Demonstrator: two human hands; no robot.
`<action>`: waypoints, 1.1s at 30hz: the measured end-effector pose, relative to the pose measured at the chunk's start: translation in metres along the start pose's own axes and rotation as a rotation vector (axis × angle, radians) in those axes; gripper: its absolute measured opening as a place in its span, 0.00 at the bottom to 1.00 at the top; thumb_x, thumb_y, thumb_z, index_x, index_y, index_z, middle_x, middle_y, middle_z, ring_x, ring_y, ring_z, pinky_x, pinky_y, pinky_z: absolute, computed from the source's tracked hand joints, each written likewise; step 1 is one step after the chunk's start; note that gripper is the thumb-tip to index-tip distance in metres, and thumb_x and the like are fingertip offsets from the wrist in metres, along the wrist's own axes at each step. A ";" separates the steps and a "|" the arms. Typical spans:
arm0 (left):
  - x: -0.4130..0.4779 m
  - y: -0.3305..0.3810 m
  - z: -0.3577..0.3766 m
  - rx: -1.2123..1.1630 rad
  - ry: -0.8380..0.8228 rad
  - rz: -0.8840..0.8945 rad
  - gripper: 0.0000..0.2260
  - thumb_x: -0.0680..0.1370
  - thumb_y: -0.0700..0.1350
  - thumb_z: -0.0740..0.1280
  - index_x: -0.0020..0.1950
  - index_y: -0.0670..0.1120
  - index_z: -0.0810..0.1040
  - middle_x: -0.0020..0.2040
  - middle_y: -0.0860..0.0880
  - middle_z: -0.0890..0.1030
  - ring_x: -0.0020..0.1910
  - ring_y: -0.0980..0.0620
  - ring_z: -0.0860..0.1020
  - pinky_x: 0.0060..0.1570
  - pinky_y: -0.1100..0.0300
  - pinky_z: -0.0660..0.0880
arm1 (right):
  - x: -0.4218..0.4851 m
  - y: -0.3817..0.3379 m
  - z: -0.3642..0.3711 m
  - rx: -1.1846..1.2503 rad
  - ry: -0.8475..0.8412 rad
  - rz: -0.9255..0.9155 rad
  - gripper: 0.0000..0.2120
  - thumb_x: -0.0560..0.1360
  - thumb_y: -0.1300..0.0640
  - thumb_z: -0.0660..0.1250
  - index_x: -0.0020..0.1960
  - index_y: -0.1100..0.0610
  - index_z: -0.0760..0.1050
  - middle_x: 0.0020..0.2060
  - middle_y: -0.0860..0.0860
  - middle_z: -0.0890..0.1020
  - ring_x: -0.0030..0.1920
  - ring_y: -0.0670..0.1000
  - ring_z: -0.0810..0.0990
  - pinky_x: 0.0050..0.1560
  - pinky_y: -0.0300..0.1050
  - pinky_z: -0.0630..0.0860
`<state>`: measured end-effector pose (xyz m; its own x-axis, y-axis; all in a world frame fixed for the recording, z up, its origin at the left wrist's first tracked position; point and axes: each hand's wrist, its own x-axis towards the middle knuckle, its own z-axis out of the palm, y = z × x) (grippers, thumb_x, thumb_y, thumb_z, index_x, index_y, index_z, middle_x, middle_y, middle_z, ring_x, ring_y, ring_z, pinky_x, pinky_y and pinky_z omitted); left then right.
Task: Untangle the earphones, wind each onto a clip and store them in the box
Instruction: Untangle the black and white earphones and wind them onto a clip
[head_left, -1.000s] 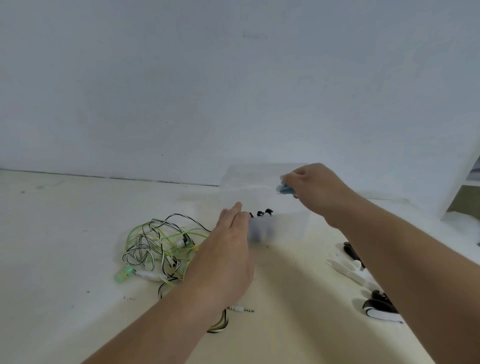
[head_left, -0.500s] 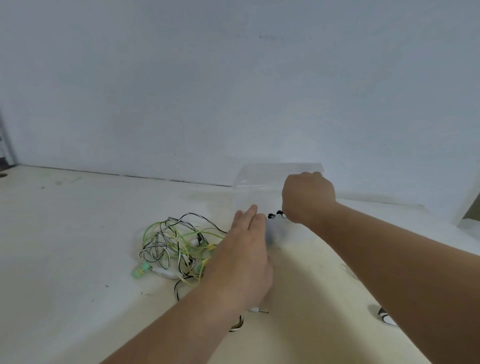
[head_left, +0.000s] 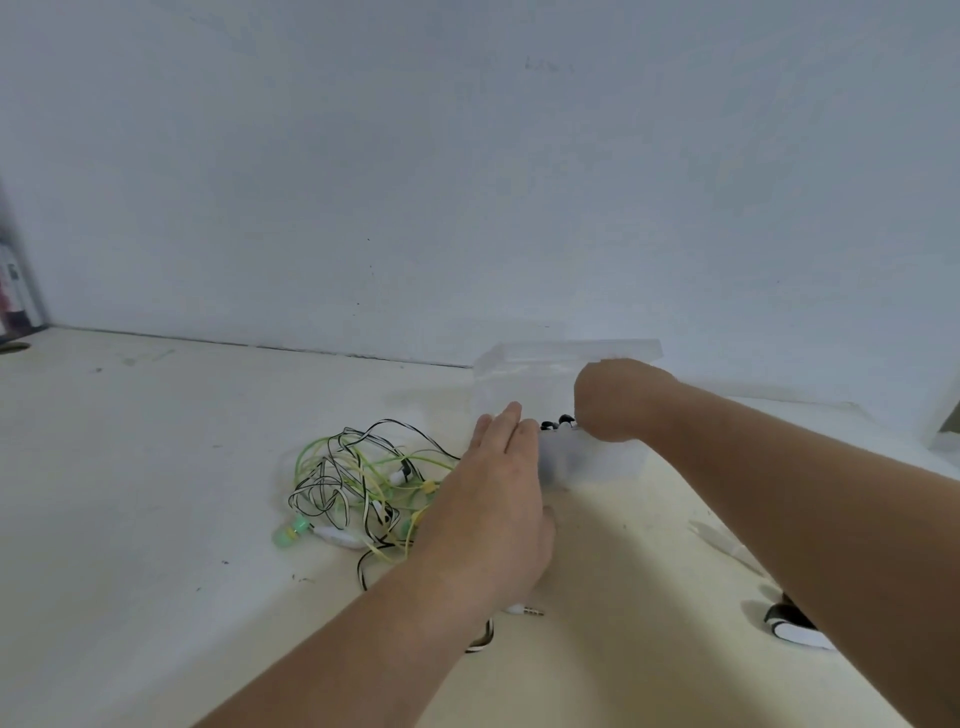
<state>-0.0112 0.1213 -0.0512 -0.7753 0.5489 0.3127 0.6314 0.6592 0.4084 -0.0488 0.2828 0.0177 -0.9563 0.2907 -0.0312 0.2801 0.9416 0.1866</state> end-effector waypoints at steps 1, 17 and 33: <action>0.000 0.000 -0.001 -0.018 0.013 -0.007 0.31 0.81 0.48 0.62 0.80 0.48 0.52 0.81 0.55 0.47 0.80 0.55 0.52 0.72 0.62 0.57 | -0.002 -0.002 -0.001 -0.005 0.007 -0.031 0.16 0.79 0.64 0.57 0.32 0.57 0.66 0.32 0.50 0.70 0.33 0.51 0.69 0.42 0.44 0.69; 0.017 -0.070 -0.048 0.305 0.028 -0.456 0.16 0.84 0.50 0.55 0.67 0.45 0.71 0.62 0.45 0.78 0.62 0.42 0.75 0.64 0.49 0.69 | -0.089 -0.008 0.064 0.932 0.146 -0.150 0.04 0.76 0.55 0.68 0.46 0.47 0.82 0.38 0.38 0.83 0.39 0.36 0.79 0.43 0.31 0.73; -0.004 -0.003 -0.059 -0.256 0.238 0.238 0.06 0.79 0.44 0.68 0.48 0.55 0.81 0.39 0.57 0.81 0.41 0.56 0.79 0.43 0.60 0.75 | -0.101 -0.002 0.045 1.194 0.229 -0.472 0.14 0.77 0.54 0.71 0.62 0.50 0.79 0.55 0.43 0.84 0.58 0.41 0.80 0.62 0.46 0.74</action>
<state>-0.0107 0.0871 -0.0034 -0.6097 0.5169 0.6009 0.7918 0.3628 0.4913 0.0508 0.2594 -0.0239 -0.9417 -0.0314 0.3349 -0.2965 0.5475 -0.7825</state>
